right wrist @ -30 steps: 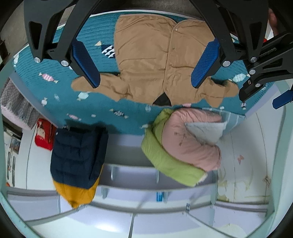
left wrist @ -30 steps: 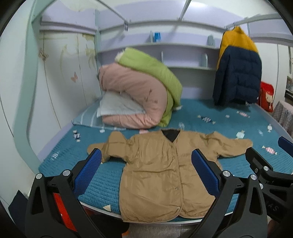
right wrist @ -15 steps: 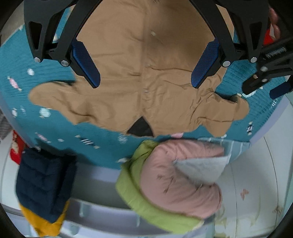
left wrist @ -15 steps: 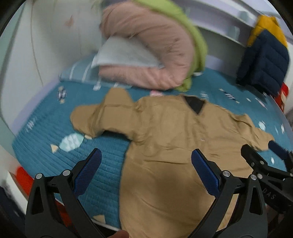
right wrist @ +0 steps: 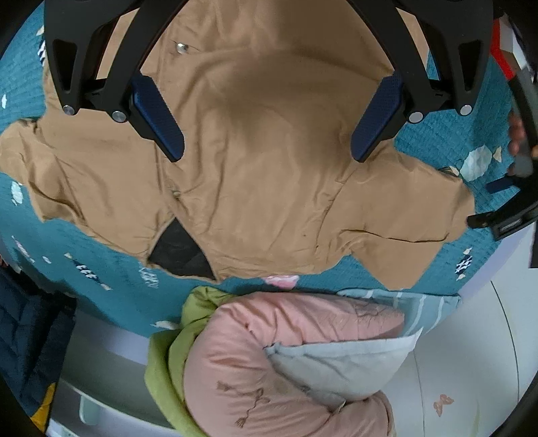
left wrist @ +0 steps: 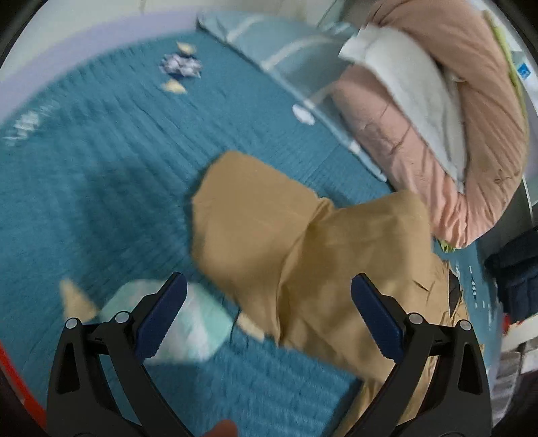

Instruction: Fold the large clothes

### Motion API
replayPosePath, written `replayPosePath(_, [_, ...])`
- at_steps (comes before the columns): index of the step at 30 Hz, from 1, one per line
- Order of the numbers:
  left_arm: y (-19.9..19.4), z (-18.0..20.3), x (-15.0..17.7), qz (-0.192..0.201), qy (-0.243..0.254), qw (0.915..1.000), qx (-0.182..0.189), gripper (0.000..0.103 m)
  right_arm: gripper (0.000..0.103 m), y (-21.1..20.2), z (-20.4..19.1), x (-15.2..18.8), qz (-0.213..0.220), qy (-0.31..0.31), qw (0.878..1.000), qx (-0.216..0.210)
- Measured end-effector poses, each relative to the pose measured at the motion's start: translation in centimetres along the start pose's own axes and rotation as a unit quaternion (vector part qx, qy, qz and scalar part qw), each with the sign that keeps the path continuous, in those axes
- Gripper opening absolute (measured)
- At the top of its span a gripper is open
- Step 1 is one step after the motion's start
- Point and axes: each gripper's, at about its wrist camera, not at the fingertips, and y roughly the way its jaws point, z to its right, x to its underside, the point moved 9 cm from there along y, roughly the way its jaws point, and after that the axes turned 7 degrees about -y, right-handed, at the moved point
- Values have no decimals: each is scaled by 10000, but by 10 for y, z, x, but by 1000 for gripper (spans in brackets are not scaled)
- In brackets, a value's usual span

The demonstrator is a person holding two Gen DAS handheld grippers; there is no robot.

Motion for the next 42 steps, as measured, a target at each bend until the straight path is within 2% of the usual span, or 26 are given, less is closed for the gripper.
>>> replayPosePath(2, [15,-11,-6,-18,-38,9997,-246,98,96,5,-2,-1,-21,-25,10000,7])
replayPosePath(5, [28,-21,-11,-106,-176,9994,-262,93,96,14,-2,-3,-60,-30,10000,10])
replayPosePath(6, [29,-25,-13,-100,-211,9992,-335,77,96,17,-2,-4,-75,-17,10000,2])
replayPosePath(8, [28,-30,-18,-57,-288,9987,-425,57,96,21,-4,-6,-76,27,9999,-59])
replayPosePath(9, [27,-29,-20,-53,-302,9993,-216,31,96,23,-5,-7,-84,38,9999,-72])
replayPosePath(10, [24,-27,-22,-41,-288,9996,-12,21,96,26,-6,-8,-91,41,9999,-75])
replayPosePath(11, [19,-26,-24,44,-311,9995,42,17,96,28,-6,-9,-99,57,9999,-67])
replayPosePath(14, [-12,-31,-36,501,-438,9977,153,13,94,40,-14,-10,-223,119,9993,-273])
replayPosePath(15, [-31,-32,-42,724,-456,9960,251,13,84,43,-18,-12,-224,107,9989,-389])
replayPosePath(16, [-51,-30,-48,923,-403,9943,356,13,67,45,-23,-13,-231,81,9983,-531])
replayPosePath(17, [-69,-28,-51,1080,-301,9928,414,13,62,49,-31,-15,-256,41,9971,-714])
replayPosePath(18, [-82,-23,-54,1198,-214,9915,465,13,52,55,-41,-16,-314,13,9951,-932])
replayPosePath(19, [-99,-15,-55,1306,-45,9898,577,13,36,61,-49,-17,-369,-6,9935,-1077])
replayPosePath(21, [-119,1,-57,1460,160,9870,656,13,23,72,-68,-14,-563,36,9871,-1501])
replayPosePath(22, [-128,9,-55,1515,295,9855,701,13,19,81,-77,-10,-727,62,9834,-1662])
replayPosePath(24, [-148,37,-47,1686,586,9805,827,13,17,102,-89,3,-1165,32,9774,-1765])
replayPosePath(27, [-166,86,-33,1783,989,9730,1079,13,17,105,-85,3,-1164,179,9718,-2042])
replayPosePath(29, [-175,127,-20,1852,1396,9653,1203,13,17,88,-66,-3,-944,627,9627,-2458])
replayPosePath(30, [-178,152,-9,1812,1566,9611,1378,13,17,80,-56,-4,-824,719,9615,-2522])
replayPosePath(33, [-176,224,27,1633,2061,9488,1749,13,19,44,1,-3,-449,976,9648,-2398])
replayPosePath(36, [-152,290,72,1276,2404,9419,1970,13,19,15,77,12,-169,1237,9731,-1937])
replayPosePath(39, [-117,346,125,860,2711,9353,2106,13,19,-11,173,38,25,1428,9840,-1066])
replayPosePath(42, [-77,387,177,413,2950,9306,2128,13,19,-35,273,78,77,1806,9834,-167])
